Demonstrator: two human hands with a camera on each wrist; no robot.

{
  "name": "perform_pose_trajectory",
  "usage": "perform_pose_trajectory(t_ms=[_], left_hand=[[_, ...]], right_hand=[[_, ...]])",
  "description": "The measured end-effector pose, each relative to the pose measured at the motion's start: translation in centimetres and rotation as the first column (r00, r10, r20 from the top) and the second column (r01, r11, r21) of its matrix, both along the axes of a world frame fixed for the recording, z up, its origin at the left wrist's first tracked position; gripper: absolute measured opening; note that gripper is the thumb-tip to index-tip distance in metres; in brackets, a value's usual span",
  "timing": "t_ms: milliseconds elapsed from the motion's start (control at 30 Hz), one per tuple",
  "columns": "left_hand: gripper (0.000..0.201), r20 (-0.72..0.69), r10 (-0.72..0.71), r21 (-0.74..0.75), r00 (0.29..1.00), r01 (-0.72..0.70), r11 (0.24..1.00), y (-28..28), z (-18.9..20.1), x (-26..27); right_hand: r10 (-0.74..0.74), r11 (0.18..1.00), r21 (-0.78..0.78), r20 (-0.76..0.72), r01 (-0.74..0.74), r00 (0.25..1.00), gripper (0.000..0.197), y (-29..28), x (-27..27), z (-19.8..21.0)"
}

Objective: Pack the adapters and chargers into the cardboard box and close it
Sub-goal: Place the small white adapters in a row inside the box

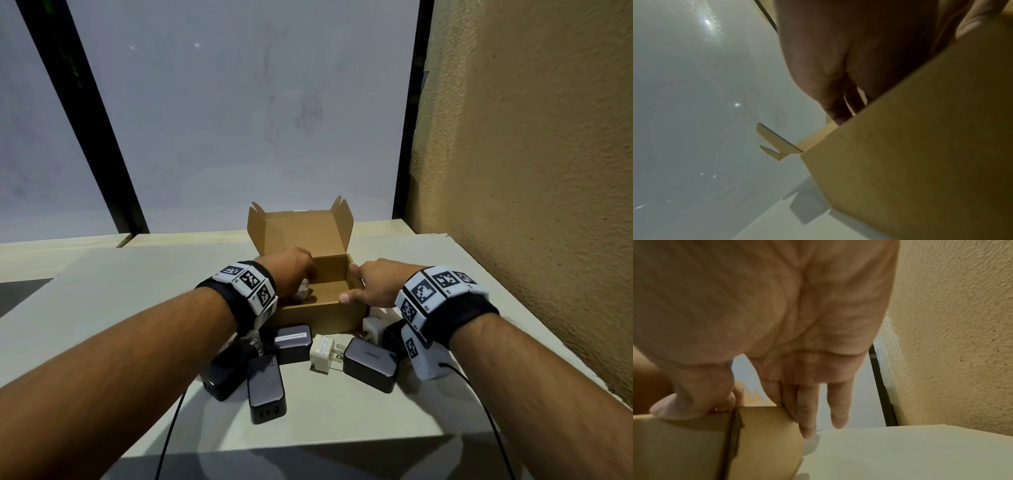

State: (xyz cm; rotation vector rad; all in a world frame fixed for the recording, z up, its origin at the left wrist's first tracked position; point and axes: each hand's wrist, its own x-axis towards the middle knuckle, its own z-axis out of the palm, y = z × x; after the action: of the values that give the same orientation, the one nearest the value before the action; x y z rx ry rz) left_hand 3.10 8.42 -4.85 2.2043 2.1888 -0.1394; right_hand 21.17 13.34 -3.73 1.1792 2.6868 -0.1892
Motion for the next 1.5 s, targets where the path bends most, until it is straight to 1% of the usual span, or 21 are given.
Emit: perform_pose_trajectory(t_ms=[133, 233, 400, 467, 600, 700, 767, 867, 967, 1067, 1167, 1267, 1367, 1500], left_hand=[[0.03, -0.027, 0.046, -0.069, 0.999, -0.048, 0.996, 0.1, -0.3, -0.3], [0.03, -0.051, 0.066, -0.026, 0.997, -0.068, 0.997, 0.1, -0.4, -0.7], [0.035, -0.103, 0.032, 0.004, 0.994, -0.032, 0.999, -0.4, -0.2, -0.6], [0.035, -0.073, 0.013, 0.032, 0.997, -0.01, 0.999, -0.8, 0.3, -0.6], [0.03, 0.042, -0.012, 0.153, 0.999, 0.005, 0.988, -2.7, 1.8, -1.9], [0.03, 0.077, 0.013, 0.215, 0.997, -0.029, 0.976, -5.1, 2.7, -3.6], [0.03, 0.098, 0.055, 0.222, 0.994, -0.075, 0.972, -6.8, 3.0, -5.0], [0.026, 0.136, 0.131, 0.186, 0.982, -0.155, 0.97, -9.6, 3.0, -7.1], [0.026, 0.159, 0.202, 0.08, 0.967, -0.216, 0.973, -12.3, 2.7, -9.0], [0.045, 0.222, 0.264, -0.068, 0.939, -0.255, 0.964, -14.4, 2.2, -10.2], [0.064, 0.234, 0.267, -0.158, 0.935, -0.234, 0.959, -15.2, 1.3, -10.5], [0.063, 0.179, 0.207, -0.18, 0.962, -0.174, 0.968, -15.0, 0.6, -10.2], [0.056, 0.098, 0.164, -0.143, 0.981, -0.149, 0.978, -14.7, 0.1, -9.8], [0.046, 0.138, 0.197, -0.07, 0.971, -0.189, 0.98, -14.1, -0.7, -10.0]], right_hand=[[-0.004, 1.0, -0.003, 0.002, 0.004, 1.0, 0.07, -0.2, 0.0, 0.2], [-0.005, 1.0, -0.013, -0.001, 0.005, 1.0, 0.068, -0.3, 0.2, 0.2], [0.006, 1.0, -0.012, 0.005, -0.006, 1.0, 0.067, -0.2, 0.1, 0.1], [0.005, 1.0, -0.019, 0.007, -0.004, 1.0, 0.067, -0.1, -0.1, 0.1], [-0.001, 0.999, -0.037, 0.0, 0.001, 1.0, 0.063, -0.2, -0.2, 0.1], [-0.014, 0.998, -0.056, -0.015, 0.013, 1.0, 0.06, -0.2, -0.2, 0.1], [-0.028, 0.997, -0.068, -0.023, 0.026, 0.999, 0.06, -0.1, -0.2, 0.0], [-0.04, 0.995, -0.092, -0.036, 0.036, 0.999, 0.06, -0.2, -0.2, -0.2], [-0.032, 0.996, -0.089, -0.033, 0.029, 0.999, 0.06, -0.7, -0.3, 0.0], [-0.033, 0.998, -0.062, -0.007, 0.033, 0.999, 0.059, -1.0, -0.4, 0.2], [-0.047, 0.998, -0.047, 0.017, 0.048, 0.999, 0.06, -1.0, -0.6, 0.2], [-0.066, 0.997, -0.038, 0.021, 0.067, 0.998, 0.061, -0.9, -0.6, 0.1], [-0.087, 0.994, -0.068, 0.0, 0.087, 0.996, 0.061, -1.0, -0.6, -0.1], [-0.1, 0.994, -0.038, 0.014, 0.1, 0.995, 0.062, -1.2, -0.5, -0.1]])
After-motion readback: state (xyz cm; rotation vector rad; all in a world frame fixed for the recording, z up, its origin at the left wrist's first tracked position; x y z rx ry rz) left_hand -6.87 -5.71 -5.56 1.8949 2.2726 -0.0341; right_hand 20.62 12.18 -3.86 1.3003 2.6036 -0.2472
